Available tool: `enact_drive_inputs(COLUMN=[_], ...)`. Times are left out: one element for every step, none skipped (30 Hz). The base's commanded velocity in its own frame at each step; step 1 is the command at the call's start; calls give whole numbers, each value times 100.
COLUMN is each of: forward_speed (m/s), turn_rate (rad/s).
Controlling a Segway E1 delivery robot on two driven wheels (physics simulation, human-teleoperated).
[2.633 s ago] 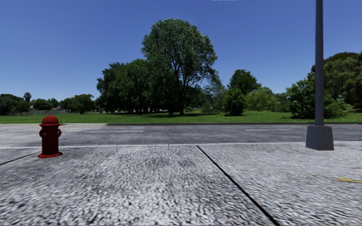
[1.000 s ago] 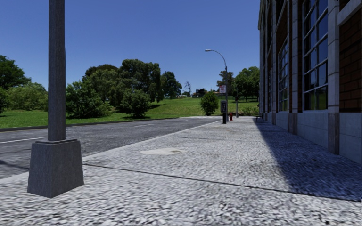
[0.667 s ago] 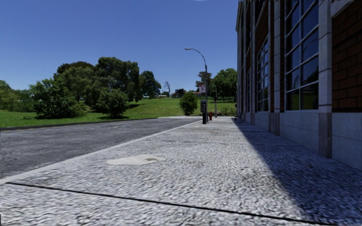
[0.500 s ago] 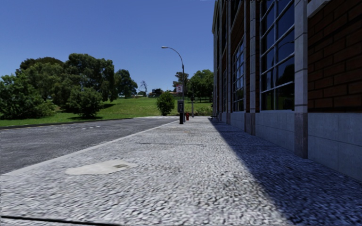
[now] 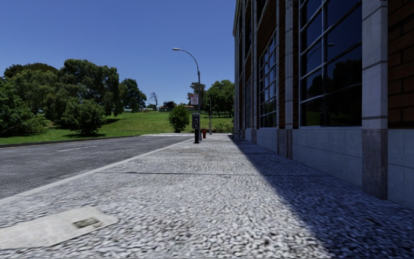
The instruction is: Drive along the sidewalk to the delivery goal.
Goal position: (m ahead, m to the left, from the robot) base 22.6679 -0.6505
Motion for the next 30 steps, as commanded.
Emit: enact_drive_inputs(forward_speed=[179,179,179,179,179,179,179,179,179,179,179,179,179,179,179,179,179,179,179,179,179,179,180,180,180,180,180,180,180,180], turn_rate=[0,0,0,0,0,0,0,0,0,0,0,0,0,0,0,0,0,0,0,0,0,0,0,0,0,0,0,0,0,0])
